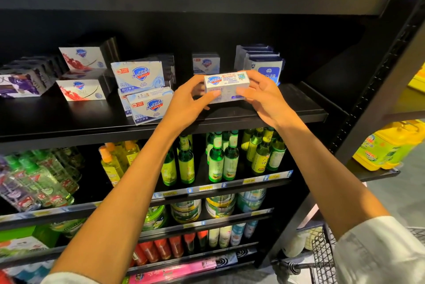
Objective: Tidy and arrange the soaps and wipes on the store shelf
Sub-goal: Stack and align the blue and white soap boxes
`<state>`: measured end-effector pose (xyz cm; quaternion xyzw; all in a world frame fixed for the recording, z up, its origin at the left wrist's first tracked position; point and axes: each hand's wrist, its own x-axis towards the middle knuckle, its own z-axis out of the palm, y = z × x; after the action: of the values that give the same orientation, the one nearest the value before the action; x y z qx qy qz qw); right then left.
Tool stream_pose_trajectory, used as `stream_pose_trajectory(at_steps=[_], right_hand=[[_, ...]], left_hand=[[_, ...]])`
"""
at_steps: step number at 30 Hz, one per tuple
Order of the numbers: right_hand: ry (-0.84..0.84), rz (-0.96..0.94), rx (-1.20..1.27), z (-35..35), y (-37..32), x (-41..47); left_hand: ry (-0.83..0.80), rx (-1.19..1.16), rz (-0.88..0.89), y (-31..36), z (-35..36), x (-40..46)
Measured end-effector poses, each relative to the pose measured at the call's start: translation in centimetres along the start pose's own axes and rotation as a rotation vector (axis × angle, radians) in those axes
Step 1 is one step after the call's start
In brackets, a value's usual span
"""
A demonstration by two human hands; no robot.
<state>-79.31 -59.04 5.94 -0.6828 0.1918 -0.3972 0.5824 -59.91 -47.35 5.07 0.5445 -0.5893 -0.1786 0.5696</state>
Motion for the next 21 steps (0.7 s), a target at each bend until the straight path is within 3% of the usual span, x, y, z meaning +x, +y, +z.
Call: stream_pose_trajectory(at_steps=[8,21], right_hand=[[0.039,0.022,0.002,0.43,-0.34,-0.08],[-0.025,0.02,-0.019,0.18,-0.18,-0.05]], left_hand=[[-0.107,-0.011,0.052,0.31,-0.13,-0.41],[-0.027,-0.009,0.014,0.34,-0.22,-0.4]])
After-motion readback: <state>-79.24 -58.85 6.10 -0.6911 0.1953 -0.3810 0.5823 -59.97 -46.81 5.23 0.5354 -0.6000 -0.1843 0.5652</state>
